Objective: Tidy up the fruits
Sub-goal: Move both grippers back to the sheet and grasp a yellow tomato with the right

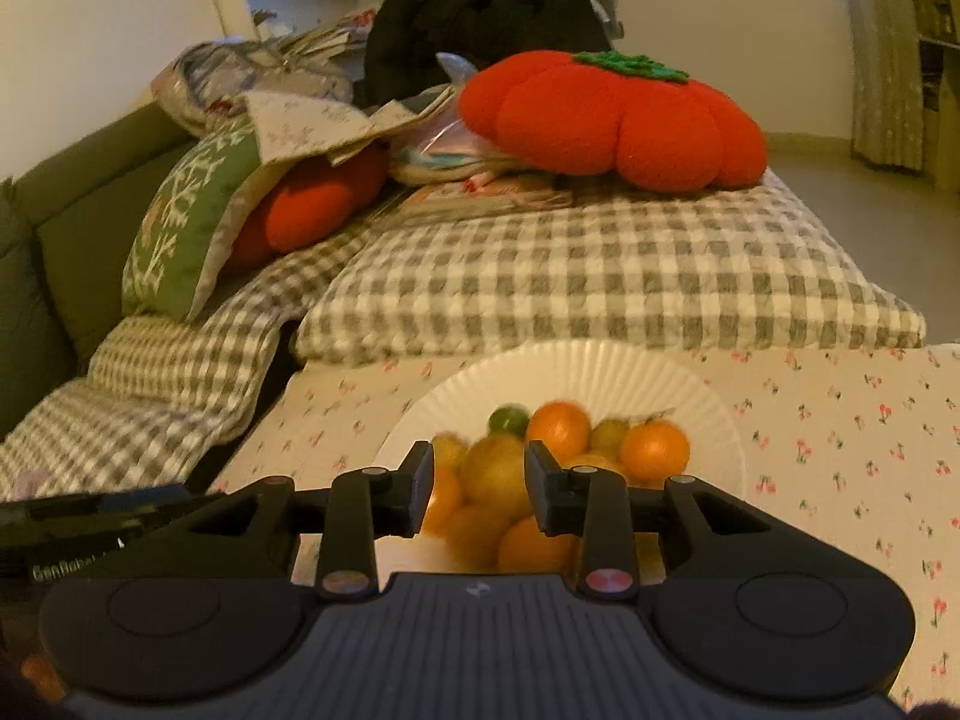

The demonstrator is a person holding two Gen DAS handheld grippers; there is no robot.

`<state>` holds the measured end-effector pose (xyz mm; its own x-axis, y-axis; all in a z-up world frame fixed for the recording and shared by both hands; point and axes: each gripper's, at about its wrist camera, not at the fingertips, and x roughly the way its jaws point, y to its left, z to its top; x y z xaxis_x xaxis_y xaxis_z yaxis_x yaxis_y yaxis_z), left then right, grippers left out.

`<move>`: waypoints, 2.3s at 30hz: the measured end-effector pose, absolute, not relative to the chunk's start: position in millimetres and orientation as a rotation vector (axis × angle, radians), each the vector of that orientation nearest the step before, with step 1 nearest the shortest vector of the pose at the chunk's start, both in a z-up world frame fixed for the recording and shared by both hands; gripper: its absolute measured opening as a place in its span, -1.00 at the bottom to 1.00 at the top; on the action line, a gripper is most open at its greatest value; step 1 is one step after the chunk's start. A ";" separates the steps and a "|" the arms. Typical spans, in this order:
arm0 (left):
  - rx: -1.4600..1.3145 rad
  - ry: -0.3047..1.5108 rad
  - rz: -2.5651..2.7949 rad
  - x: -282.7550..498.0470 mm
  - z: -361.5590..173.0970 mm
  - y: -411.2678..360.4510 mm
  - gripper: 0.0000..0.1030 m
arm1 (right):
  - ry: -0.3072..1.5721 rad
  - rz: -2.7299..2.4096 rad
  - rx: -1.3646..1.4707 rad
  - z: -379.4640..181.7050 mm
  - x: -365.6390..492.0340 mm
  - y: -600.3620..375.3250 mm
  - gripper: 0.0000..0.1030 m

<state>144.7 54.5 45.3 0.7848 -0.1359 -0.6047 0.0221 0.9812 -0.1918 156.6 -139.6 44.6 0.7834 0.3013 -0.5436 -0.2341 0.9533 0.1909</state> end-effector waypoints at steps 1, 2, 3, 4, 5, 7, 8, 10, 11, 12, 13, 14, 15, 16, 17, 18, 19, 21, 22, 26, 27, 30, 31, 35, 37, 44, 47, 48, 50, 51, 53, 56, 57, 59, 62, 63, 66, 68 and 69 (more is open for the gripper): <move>-0.185 0.666 -0.076 141.1 43.8 60.2 -0.09 | 0.608 0.290 0.116 44.3 152.0 -137.8 -0.39; -0.191 0.671 -0.062 137.0 41.2 66.2 -0.08 | 0.612 0.291 0.122 43.9 146.9 -136.0 -0.38; -0.195 0.678 -0.049 133.5 38.8 70.3 -0.08 | 0.617 0.293 0.127 43.1 142.3 -134.9 -0.38; -0.194 0.690 -0.038 130.1 35.8 73.3 -0.08 | 0.621 0.294 0.131 42.3 137.8 -133.8 -0.37; -0.187 0.700 -0.032 127.6 32.7 74.5 -0.08 | 0.625 0.292 0.131 41.4 133.1 -132.9 -0.35; -0.168 0.709 -0.021 120.0 28.8 74.7 -0.07 | 0.632 0.282 0.129 39.9 123.9 -132.2 -0.34; -0.158 0.713 -0.019 116.5 26.4 73.5 -0.07 | 0.636 0.279 0.133 38.7 119.0 -132.1 -0.33; -0.144 0.732 -0.018 109.9 22.0 71.7 -0.04 | 0.648 0.274 0.143 36.6 111.0 -132.4 -0.32; -0.138 0.740 -0.017 106.7 21.0 71.4 -0.04 | 0.653 0.273 0.146 35.5 107.0 -131.7 -0.32; -0.129 0.744 -0.016 104.0 20.0 70.2 -0.02 | 0.655 0.272 0.146 34.6 103.4 -131.2 -0.31; -0.119 0.747 -0.015 101.6 19.6 69.1 0.00 | 0.658 0.270 0.146 33.7 100.2 -130.6 -0.30; -0.113 0.747 -0.013 99.2 19.4 68.6 0.00 | 0.661 0.268 0.143 32.6 96.2 -129.5 -0.30; -0.109 0.746 -0.013 96.9 19.1 68.5 0.01 | 0.663 0.267 0.141 31.6 92.9 -128.3 -0.29; -0.105 0.747 -0.013 95.6 19.0 68.3 0.01 | 0.666 0.268 0.140 30.1 89.1 -127.1 -0.28; -0.100 0.747 -0.012 94.3 18.6 68.0 0.02 | 0.671 0.271 0.141 28.7 85.6 -125.6 -0.27; -0.093 0.747 -0.010 92.8 18.1 67.5 0.02 | 0.675 0.275 0.142 27.7 82.9 -124.4 -0.26; -0.087 0.748 -0.008 91.7 17.6 67.0 0.04 | 0.677 0.280 0.140 26.7 80.3 -122.8 -0.24; -0.074 0.755 -0.004 92.3 15.2 65.5 0.05 | 0.677 0.284 0.124 25.4 76.4 -118.2 -0.20; -0.073 0.762 -0.004 92.9 13.8 65.3 0.05 | 0.673 0.285 0.109 24.8 75.0 -115.2 -0.16; -0.085 0.786 -0.012 96.4 9.2 66.5 0.07 | 0.673 0.282 0.060 20.4 75.3 -105.7 -0.04; -0.085 0.789 -0.012 97.5 8.4 67.0 0.08 | 0.677 0.282 0.052 18.7 75.8 -104.0 -0.04; -0.071 0.797 -0.002 100.2 5.8 66.7 0.12 | 0.686 0.273 0.025 13.7 76.8 -100.4 -0.01; -0.068 0.803 0.002 101.3 4.5 66.9 0.13 | 0.687 0.271 0.018 12.6 77.1 -99.4 0.02; -0.062 0.820 0.004 103.8 0.9 66.4 0.21 | 0.692 0.267 0.010 9.9 77.8 -97.2 0.19; -0.052 0.822 0.006 105.2 0.1 65.8 0.28 | 0.693 0.266 0.005 9.3 78.0 -96.8 0.26; -0.037 0.837 0.001 109.3 -3.3 66.2 0.31 | 0.706 0.261 -0.012 4.0 81.4 -94.0 0.34; -0.033 0.842 0.005 111.2 -5.0 66.5 0.44 | 0.716 0.261 -0.019 0.3 82.9 -91.4 0.34; -0.030 0.843 0.006 111.7 -5.5 66.3 0.44 | 0.717 0.262 -0.022 -0.7 83.1 -90.4 0.34; -0.025 0.847 0.006 112.8 -6.5 65.5 0.44 | 0.720 0.265 -0.029 -2.7 83.2 -88.3 0.34; -0.024 0.850 0.006 113.2 -7.0 65.4 0.44 | 0.722 0.268 -0.030 -3.6 83.9 -87.8 0.34; -0.027 0.857 0.004 114.2 -8.5 66.0 0.44 | 0.731 0.268 -0.017 -5.2 85.3 -88.9 0.34; -0.052 0.873 0.003 116.5 -10.2 70.0 0.44 | 0.753 0.259 0.039 -7.2 89.0 -95.0 0.34; -0.067 0.878 0.002 117.5 -10.6 72.8 0.45 | 0.759 0.253 0.059 -7.8 90.2 -97.3 0.34; -0.095 0.883 0.001 118.8 -10.8 77.2 0.45 | 0.766 0.242 0.083 -9.6 91.8 -100.3 0.34; -0.076 0.878 0.001 119.2 -10.6 75.5 0.45 | 0.759 0.251 0.059 -13.1 91.4 -94.9 0.34; -0.061 0.877 -0.002 119.3 -11.2 73.4 0.45 | 0.752 0.256 0.042 -14.0 90.8 -91.8 0.34; -0.032 0.881 -0.016 119.9 -13.8 68.0 0.42 | 0.736 0.279 -0.007 -17.1 90.2 -82.4 0.31; -0.026 0.885 -0.024 121.2 -15.7 66.6 0.35 | 0.733 0.290 -0.034 -19.8 90.2 -77.1 0.26; -0.023 0.887 -0.027 122.0 -16.4 66.2 0.29 | 0.733 0.294 -0.049 -21.6 90.1 -74.6 0.24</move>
<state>122.0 66.2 -16.4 0.6317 -0.0332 -0.7745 0.0138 0.9994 -0.0315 90.1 -74.6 -21.6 0.7038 0.2475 -0.6658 -0.2816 0.9577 0.0583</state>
